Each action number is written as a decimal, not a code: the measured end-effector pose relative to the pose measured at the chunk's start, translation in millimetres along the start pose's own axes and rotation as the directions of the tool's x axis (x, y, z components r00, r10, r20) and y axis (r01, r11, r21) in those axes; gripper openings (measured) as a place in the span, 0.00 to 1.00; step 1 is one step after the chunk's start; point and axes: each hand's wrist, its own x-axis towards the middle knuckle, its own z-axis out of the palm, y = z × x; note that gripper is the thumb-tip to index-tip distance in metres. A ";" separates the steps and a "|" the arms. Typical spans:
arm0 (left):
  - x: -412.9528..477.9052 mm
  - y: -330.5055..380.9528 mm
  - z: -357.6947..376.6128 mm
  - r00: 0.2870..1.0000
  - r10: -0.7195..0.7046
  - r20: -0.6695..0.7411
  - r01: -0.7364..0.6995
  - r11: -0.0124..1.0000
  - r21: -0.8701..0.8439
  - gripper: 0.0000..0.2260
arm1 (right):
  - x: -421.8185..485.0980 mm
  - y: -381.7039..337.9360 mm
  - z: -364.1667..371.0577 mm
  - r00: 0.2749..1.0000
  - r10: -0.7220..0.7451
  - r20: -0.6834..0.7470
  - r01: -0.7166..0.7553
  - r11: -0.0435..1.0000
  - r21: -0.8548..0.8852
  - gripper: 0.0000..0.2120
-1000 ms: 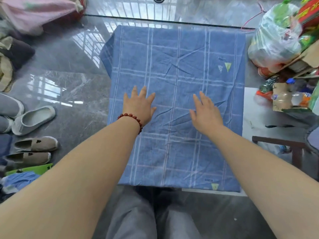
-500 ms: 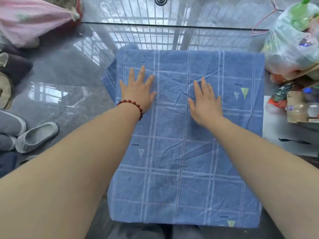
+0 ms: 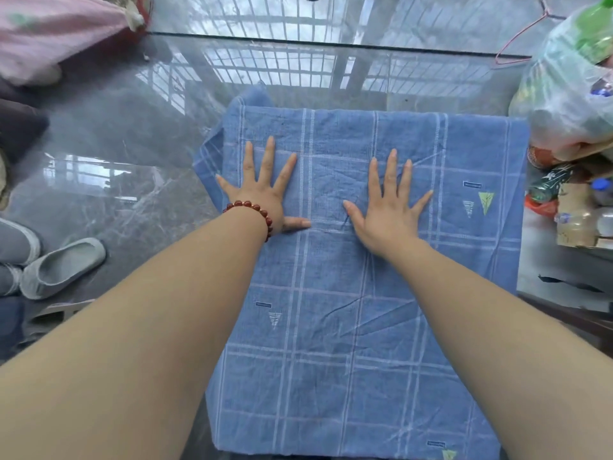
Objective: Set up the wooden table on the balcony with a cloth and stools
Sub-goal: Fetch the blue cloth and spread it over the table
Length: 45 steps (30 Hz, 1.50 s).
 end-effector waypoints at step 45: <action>-89.7 64.4 97.8 0.999 -0.038 -0.030 0.041 0.990 0.131 0.61 | -114.7 67.1 54.7 0.993 -0.100 0.063 0.101 0.995 -0.007 0.37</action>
